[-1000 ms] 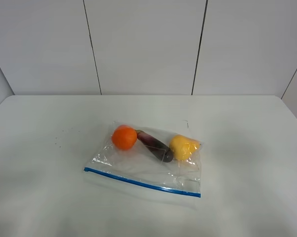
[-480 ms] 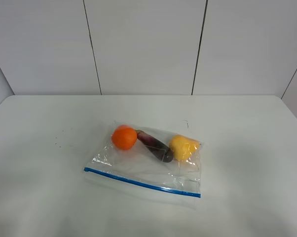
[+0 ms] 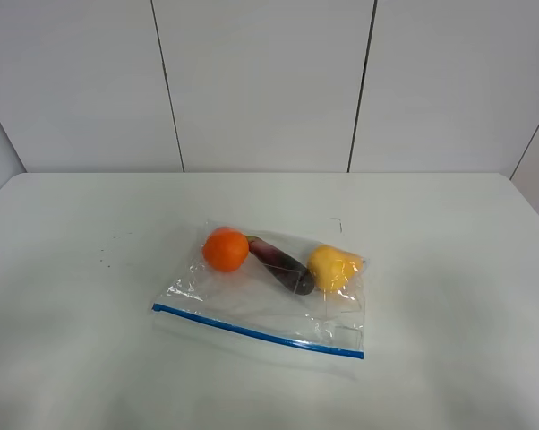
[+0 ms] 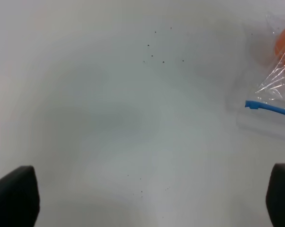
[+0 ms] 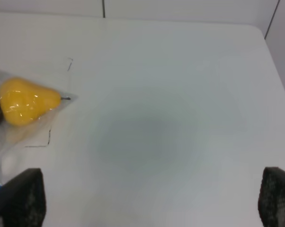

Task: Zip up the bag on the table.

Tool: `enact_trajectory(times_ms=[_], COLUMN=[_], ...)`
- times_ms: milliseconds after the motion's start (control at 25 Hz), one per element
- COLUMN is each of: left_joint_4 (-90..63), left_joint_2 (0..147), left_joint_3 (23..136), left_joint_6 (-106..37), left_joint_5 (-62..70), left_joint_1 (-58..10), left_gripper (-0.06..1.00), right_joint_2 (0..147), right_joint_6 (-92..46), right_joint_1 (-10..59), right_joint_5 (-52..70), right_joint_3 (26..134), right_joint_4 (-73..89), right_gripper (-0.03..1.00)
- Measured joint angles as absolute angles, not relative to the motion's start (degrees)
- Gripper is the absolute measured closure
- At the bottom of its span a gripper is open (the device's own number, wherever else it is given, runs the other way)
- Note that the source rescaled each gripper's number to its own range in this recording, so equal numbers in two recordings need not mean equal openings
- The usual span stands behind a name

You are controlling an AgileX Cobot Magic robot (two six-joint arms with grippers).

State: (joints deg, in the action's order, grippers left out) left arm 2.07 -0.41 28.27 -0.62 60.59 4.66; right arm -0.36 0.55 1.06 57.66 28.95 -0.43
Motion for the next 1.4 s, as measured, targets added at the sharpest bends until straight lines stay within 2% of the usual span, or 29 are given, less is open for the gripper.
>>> enact_trajectory(times_ms=[1400], left_joint_4=[2.07], left_joint_2=[-0.41], left_joint_3=[28.27], left_joint_6=[-0.62], left_joint_5=[60.69], left_joint_1=[4.66], left_gripper=[-0.06], right_joint_2=[-0.36], right_joint_6=[-0.95], right_joint_1=[1.06], right_joint_5=[58.46], right_joint_3=[27.93], right_joint_4=[0.00], right_gripper=[-0.03])
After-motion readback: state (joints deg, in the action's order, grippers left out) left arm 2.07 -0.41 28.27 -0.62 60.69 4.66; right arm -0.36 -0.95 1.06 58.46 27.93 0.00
